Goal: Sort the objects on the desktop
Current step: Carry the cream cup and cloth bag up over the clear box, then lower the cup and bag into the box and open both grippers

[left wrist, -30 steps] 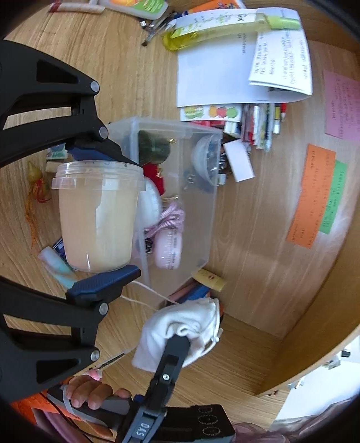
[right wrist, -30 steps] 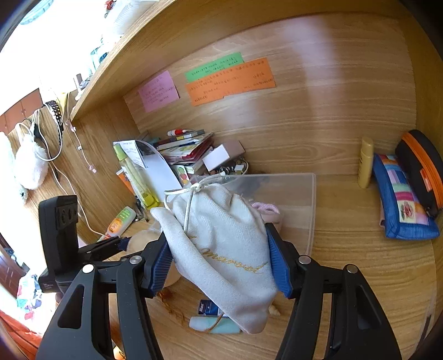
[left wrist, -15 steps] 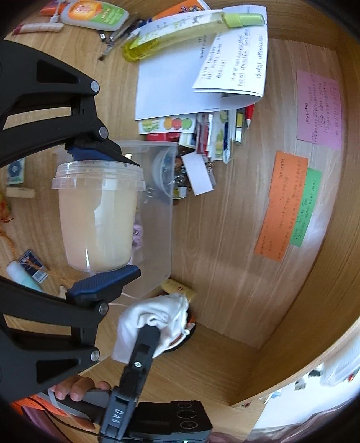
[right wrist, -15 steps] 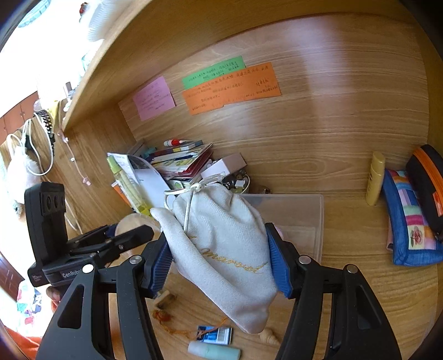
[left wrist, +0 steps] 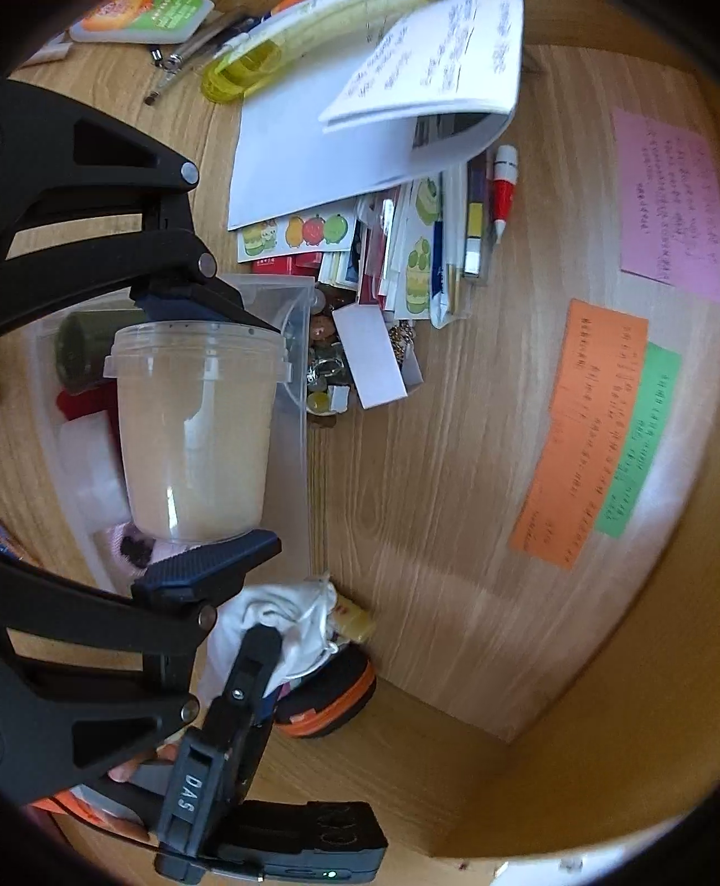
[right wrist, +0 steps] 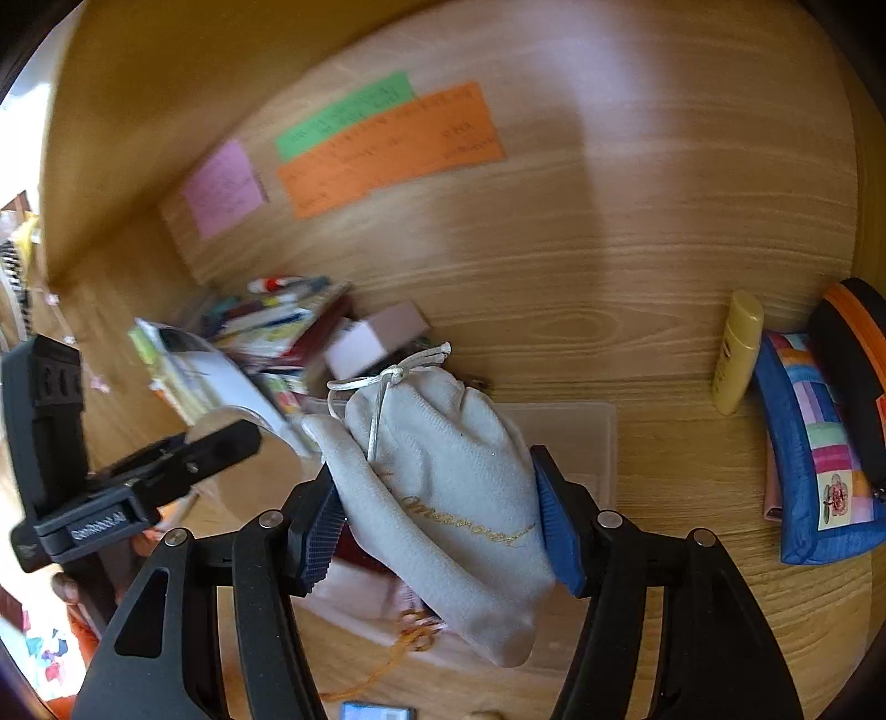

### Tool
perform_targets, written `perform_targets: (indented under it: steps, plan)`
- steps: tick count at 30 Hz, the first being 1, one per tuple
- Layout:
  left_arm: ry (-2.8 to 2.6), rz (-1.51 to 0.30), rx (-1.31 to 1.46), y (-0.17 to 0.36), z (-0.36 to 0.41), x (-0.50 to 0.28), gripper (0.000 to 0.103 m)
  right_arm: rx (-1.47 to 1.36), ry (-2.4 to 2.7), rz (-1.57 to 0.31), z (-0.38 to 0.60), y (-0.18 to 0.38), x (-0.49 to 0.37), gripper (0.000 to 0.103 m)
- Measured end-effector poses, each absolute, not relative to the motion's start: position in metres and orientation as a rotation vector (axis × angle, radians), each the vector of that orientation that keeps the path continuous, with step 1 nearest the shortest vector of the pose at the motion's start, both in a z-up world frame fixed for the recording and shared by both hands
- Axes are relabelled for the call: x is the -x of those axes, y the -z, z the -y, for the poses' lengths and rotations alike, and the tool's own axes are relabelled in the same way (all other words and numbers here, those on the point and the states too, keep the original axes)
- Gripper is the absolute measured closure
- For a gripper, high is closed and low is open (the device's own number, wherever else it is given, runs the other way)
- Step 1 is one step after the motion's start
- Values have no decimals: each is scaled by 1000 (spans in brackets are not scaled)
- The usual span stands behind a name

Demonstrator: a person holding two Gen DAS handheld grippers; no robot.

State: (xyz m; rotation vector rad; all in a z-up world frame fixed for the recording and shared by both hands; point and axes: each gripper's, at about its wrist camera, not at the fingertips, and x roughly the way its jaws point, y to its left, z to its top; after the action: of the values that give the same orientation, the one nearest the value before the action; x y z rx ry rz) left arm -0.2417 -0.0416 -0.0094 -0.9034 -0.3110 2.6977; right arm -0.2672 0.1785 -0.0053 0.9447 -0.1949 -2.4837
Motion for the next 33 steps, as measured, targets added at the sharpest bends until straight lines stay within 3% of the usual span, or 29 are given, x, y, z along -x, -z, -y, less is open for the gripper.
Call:
perform_targets:
  steps: [17, 22, 33]
  plan:
    - [-2654, 219, 1057, 47, 25, 271, 37, -1077, 2542, 144, -169, 45, 289, 40]
    - [-2631, 179, 1075, 48, 19, 267, 38, -1077, 2537, 103, -161, 50, 287, 33]
    - [-2603, 236, 1042, 40, 23, 263, 37, -1081, 2515, 96, -161, 45, 283, 30]
